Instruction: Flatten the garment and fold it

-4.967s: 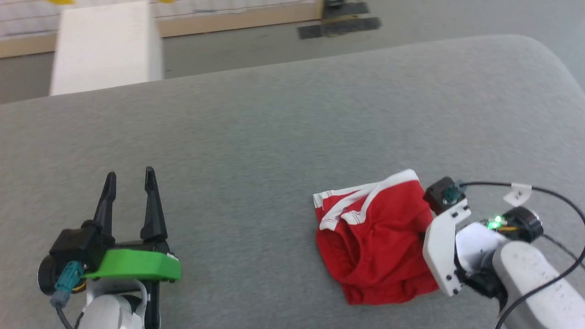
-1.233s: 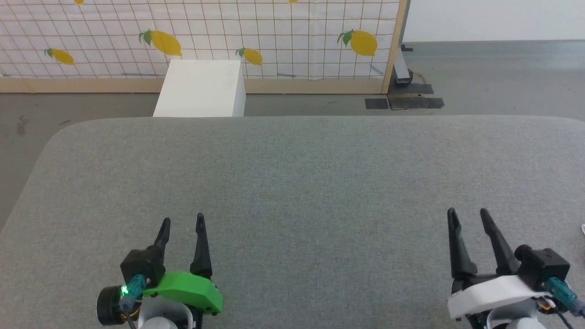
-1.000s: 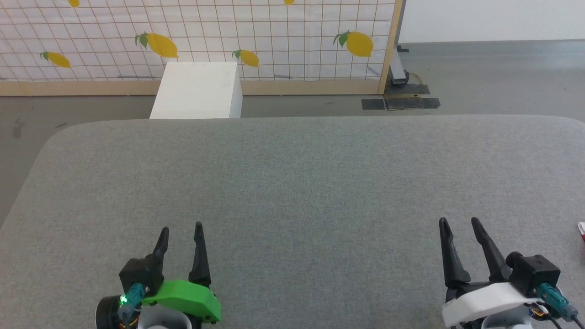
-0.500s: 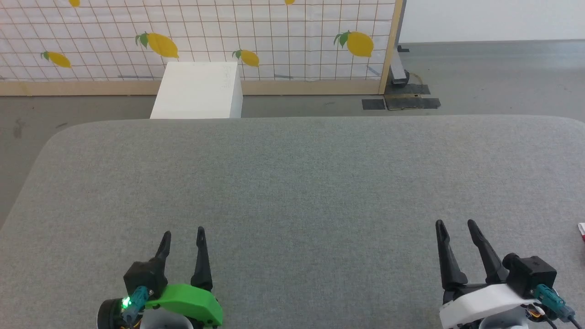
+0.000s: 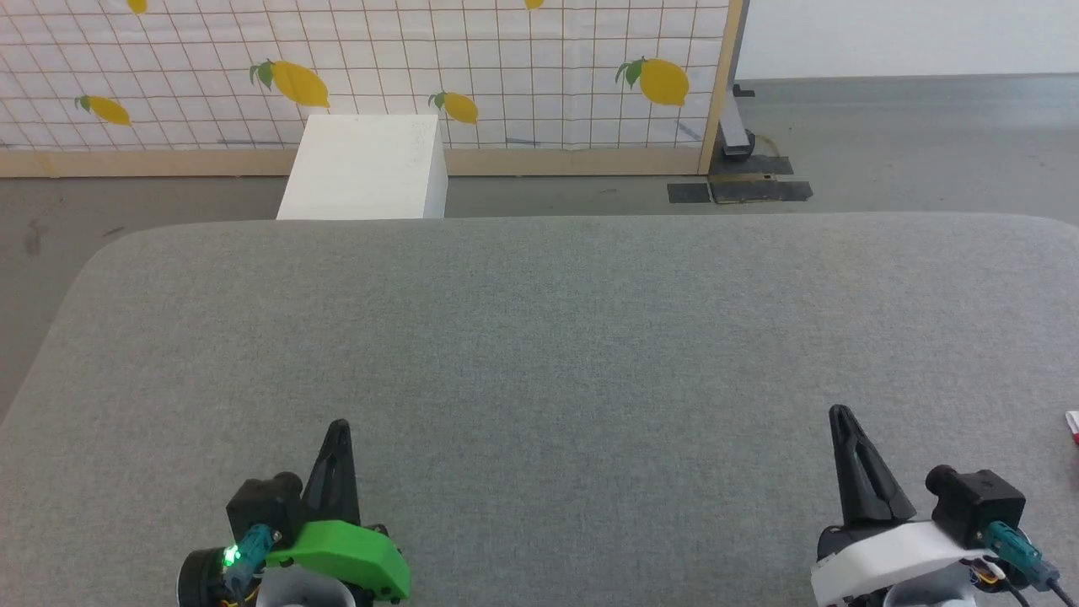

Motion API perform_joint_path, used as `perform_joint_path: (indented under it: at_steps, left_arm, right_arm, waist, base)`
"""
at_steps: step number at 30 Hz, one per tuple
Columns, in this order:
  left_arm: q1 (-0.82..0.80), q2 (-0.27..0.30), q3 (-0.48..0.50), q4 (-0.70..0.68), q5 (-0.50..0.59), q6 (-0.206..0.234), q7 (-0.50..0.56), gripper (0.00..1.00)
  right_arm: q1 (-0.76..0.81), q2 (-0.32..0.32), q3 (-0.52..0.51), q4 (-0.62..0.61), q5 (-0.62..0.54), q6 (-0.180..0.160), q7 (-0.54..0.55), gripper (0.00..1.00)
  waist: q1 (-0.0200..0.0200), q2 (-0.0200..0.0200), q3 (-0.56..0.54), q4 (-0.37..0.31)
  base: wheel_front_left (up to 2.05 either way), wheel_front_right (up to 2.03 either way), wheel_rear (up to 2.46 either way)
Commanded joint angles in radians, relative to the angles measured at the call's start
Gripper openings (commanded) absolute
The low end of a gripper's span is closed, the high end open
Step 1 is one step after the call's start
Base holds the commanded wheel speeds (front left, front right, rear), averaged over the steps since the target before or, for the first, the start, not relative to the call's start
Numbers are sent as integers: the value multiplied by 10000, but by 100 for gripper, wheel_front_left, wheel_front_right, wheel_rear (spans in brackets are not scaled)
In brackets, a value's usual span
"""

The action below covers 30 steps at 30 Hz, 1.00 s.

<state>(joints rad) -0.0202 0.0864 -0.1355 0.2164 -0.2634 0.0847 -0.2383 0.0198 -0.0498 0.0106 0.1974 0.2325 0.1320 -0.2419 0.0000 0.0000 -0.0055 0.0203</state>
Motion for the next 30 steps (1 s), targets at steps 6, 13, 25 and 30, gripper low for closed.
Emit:
perform_joint_path:
  at_steps: [6, 13, 25, 30]
  left_arm:
    - [23, -42, 122, -167, 288, -85, 167, 0]
    - [34, -61, 198, -289, 432, -132, 303, 0]
    - [54, -96, 331, -506, 686, -214, 544, 0]
    - [62, -110, 385, -593, 789, -248, 640, 0]
  right_arm:
    - [-23, -1, -6, -174, -214, -2, 163, 0]
    - [-34, -1, -12, -284, -344, -2, 301, 0]
    - [-53, -1, -23, -480, -573, -4, 546, 0]
    - [-60, -1, -27, -558, -665, -4, 644, 0]
  waist:
    - [0, 0, 3, -12]
    - [0, 0, 6, -23]
    - [0, 0, 12, -44]
    - [0, 0, 14, -53]
  base:
    - [0, 0, 0]
    - [0, 0, 0]
    - [0, 0, 0]
    - [0, 0, 0]
